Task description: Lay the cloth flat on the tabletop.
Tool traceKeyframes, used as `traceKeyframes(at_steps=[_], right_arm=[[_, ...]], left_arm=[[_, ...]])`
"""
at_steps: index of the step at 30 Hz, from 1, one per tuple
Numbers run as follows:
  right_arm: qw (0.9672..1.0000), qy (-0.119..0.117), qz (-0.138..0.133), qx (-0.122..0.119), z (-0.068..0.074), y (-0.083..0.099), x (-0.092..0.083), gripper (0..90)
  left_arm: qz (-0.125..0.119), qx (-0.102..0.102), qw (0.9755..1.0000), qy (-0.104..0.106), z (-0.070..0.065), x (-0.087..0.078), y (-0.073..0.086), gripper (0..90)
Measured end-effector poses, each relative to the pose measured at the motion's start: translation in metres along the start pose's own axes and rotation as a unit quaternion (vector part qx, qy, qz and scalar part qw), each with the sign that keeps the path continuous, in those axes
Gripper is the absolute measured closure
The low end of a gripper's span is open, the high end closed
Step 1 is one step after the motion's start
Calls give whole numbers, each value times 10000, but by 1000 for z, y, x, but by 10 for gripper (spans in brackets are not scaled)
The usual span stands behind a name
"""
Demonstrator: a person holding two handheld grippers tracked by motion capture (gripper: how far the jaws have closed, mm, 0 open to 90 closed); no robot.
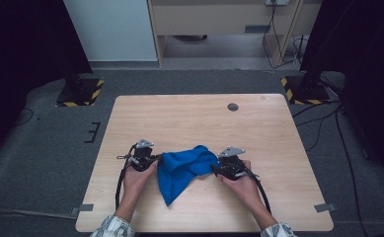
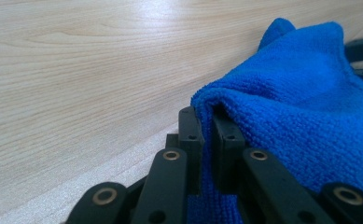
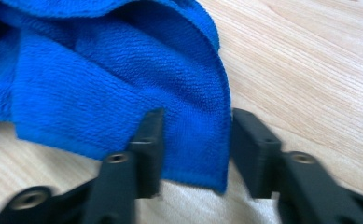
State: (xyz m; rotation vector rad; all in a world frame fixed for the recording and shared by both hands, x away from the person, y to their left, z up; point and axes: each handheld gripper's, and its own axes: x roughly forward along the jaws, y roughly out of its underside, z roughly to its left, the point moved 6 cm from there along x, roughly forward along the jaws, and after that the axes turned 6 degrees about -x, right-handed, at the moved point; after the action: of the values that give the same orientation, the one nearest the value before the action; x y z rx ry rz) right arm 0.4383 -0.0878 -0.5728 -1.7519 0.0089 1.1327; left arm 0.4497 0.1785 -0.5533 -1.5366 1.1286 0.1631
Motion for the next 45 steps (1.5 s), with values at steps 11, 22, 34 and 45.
traceKeyframes(at_steps=[11,22,34,45], right_arm=[[9998,-154,22,-117,-2,2,-4,878],[9999,110,-31,80,-40,-2,-33,884],[9997,126,214,50,-54,14,-27,878],[9995,114,273,130,-55,20,-23,875]], left_arm=[[-158,-204,9996,72,5,-6,-3,839],[-6,-168,9989,437,-14,0,-1,839],[180,115,9998,43,-23,15,5,685],[-93,45,9998,174,-13,-7,1,595]])
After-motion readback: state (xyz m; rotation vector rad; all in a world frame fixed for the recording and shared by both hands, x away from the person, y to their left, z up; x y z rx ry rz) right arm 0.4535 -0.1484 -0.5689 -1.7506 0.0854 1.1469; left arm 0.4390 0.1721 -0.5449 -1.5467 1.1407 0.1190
